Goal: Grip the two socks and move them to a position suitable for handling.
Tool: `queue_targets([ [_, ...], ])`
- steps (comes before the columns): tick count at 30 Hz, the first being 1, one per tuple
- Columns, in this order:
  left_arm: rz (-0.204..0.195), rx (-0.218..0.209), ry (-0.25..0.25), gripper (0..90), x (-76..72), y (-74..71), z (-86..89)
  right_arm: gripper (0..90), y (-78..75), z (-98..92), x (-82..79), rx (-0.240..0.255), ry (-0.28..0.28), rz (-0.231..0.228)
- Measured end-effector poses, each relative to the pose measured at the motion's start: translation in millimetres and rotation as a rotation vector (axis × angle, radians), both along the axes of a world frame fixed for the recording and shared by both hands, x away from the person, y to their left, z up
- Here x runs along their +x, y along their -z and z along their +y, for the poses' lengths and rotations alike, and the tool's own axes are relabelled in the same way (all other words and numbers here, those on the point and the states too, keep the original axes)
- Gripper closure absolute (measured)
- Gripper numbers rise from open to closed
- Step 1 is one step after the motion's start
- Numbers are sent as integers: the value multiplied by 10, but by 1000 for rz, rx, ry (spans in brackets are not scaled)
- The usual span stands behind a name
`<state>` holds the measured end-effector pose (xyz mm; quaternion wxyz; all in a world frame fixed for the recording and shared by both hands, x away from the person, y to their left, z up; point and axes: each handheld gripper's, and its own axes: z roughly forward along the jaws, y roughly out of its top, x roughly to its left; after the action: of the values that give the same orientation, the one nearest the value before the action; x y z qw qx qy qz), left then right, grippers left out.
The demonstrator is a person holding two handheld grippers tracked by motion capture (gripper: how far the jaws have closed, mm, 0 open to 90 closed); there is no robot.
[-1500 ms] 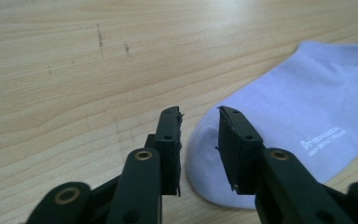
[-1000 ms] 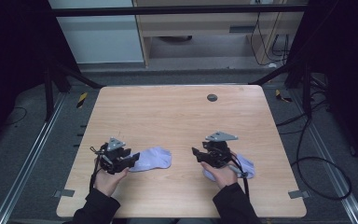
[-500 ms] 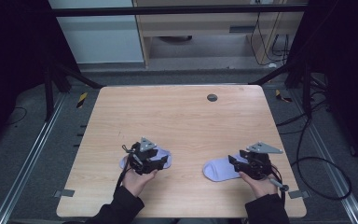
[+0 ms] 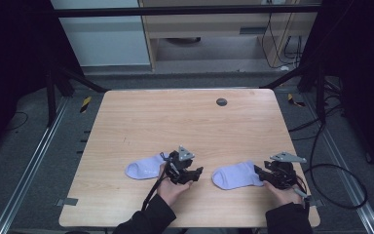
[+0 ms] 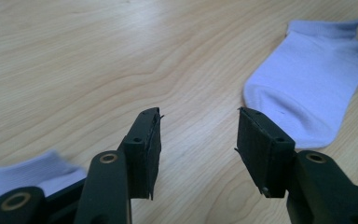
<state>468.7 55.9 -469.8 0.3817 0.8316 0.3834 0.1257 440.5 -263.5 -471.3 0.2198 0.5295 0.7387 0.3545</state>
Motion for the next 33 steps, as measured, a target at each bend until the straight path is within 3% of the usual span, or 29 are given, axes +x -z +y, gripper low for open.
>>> queue_targets([
  [12, 17, 34, 52, 516, -31, 165, -370, 609, 149, -75, 55, -31, 8, 59],
  [19, 33, 57, 55, 564, -25, 225, -472, 649, 191, -46, 79, -60, -13, 72],
  [25, 43, 59, 55, 692, -14, 244, -498, 738, 227, -29, 95, -80, -24, 104],
  [33, 55, 56, 55, 876, -20, 244, -526, 863, 203, -26, 90, -62, -19, 124],
])
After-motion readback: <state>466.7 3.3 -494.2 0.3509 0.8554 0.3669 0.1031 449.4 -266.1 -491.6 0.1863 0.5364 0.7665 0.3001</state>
